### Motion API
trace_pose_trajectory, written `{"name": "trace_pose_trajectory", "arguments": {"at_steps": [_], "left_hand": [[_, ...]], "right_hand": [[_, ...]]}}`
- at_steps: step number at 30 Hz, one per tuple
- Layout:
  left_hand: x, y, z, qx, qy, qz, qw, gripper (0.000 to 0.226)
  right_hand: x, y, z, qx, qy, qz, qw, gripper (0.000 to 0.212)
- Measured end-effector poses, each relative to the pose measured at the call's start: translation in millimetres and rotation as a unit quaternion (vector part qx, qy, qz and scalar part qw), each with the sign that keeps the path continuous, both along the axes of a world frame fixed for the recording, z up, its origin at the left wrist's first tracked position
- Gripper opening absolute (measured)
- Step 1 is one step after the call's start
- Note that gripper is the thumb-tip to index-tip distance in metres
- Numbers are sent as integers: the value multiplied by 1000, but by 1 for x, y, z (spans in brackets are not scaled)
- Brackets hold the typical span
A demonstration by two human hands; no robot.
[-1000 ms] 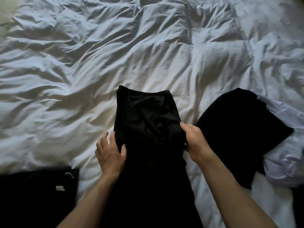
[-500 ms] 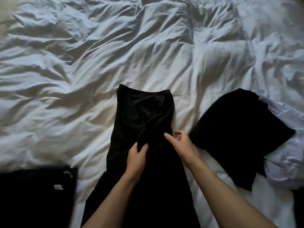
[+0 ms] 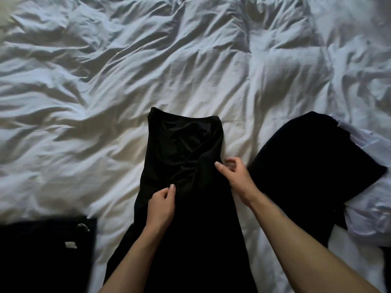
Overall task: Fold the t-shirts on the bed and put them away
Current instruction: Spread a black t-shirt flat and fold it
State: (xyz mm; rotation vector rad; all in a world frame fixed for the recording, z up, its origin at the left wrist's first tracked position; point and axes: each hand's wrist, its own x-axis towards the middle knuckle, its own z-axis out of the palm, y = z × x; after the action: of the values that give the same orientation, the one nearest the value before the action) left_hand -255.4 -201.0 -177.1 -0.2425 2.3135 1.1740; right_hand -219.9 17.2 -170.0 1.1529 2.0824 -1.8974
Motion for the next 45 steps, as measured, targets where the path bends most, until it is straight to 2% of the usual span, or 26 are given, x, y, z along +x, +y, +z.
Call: {"name": "trace_pose_trajectory", "arguments": {"at_steps": [2, 3, 5, 7, 9, 10, 12, 14, 18, 20, 21, 23, 24, 26, 28, 31, 33, 35, 37, 39, 40, 41, 42, 45], "left_hand": [[0, 2, 2, -72, 99, -20, 992, 33], [0, 5, 4, -80, 143, -21, 986, 27], [-7, 19, 6, -69, 200, -62, 975, 46], [-19, 38, 5, -127, 227, -158, 953, 62], [-32, 57, 3, -210, 229, -227, 923, 52], [-40, 64, 3, -210, 215, -224, 927, 43], [-57, 71, 4, -116, 165, -143, 969, 30], [-71, 70, 2, -63, 136, -81, 985, 26], [-94, 53, -1, -163, 247, -11, 955, 33], [-111, 42, -3, -161, 214, 31, 963, 54], [-122, 37, -5, -134, 172, 38, 975, 62], [-145, 29, -13, -75, 98, 20, 992, 64], [-154, 25, -17, -51, 80, 9, 995, 56], [-167, 17, -23, -21, 73, -5, 997, 33], [-174, 8, -30, -1, 85, 8, 996, 22], [-185, -6, -35, 14, 115, 42, 992, 27], [-187, -9, -33, -28, 131, 64, 989, 27], [-175, -11, -25, -60, 140, 95, 984, 32], [-150, -13, -17, -46, 141, 87, 985, 53], [-115, -15, -15, -92, 139, 20, 986, 84], [-98, -15, -17, -129, 136, -20, 982, 93], [-86, -16, -20, -149, 137, -50, 978, 91], [-80, -19, -24, -136, 134, -54, 980, 79], [-93, -38, -32, 9, 102, 45, 994, 28]], "right_hand": [[-12, 3, -1, -8, -22, 1, 1000, 50], [-20, 5, -3, 3, -16, -8, 1000, 50], [-42, 11, -7, -1, 20, -44, 999, 30], [-64, 17, -10, 1, 36, -56, 998, 10], [-84, 22, -8, 70, 36, -45, 996, 14], [-93, 26, -5, 122, 36, -37, 991, 17], [-110, 36, 5, 210, 48, -38, 976, 20], [-125, 47, 18, 253, 58, -34, 965, 27], [-130, 52, 16, 155, 33, -21, 987, 61], [-110, 50, 1, 120, 0, -74, 990, 74], [-97, 45, -2, 97, -13, -69, 993, 69], [-74, 39, -15, 25, -22, -3, 999, 41], [-66, 38, -22, -3, -16, 37, 999, 29], [-60, 35, -29, 14, 7, 56, 998, 20], [-62, 33, -28, 89, 5, 22, 996, 30], [-54, 29, -24, 232, -39, -17, 972, 49], [-44, 26, -20, 245, -37, -26, 968, 47], [-35, 21, -17, 232, -25, -21, 972, 41], [-26, 14, -16, 219, -11, -14, 976, 34], [-20, 8, -17, 217, -7, -20, 976, 31], [-18, 6, -17, 205, 4, -34, 978, 31], [-17, 5, -15, 181, 19, -58, 982, 32], [-17, 5, -13, 142, 33, -94, 985, 31], [-17, 13, -4, -43, 44, -210, 976, 28]]}}
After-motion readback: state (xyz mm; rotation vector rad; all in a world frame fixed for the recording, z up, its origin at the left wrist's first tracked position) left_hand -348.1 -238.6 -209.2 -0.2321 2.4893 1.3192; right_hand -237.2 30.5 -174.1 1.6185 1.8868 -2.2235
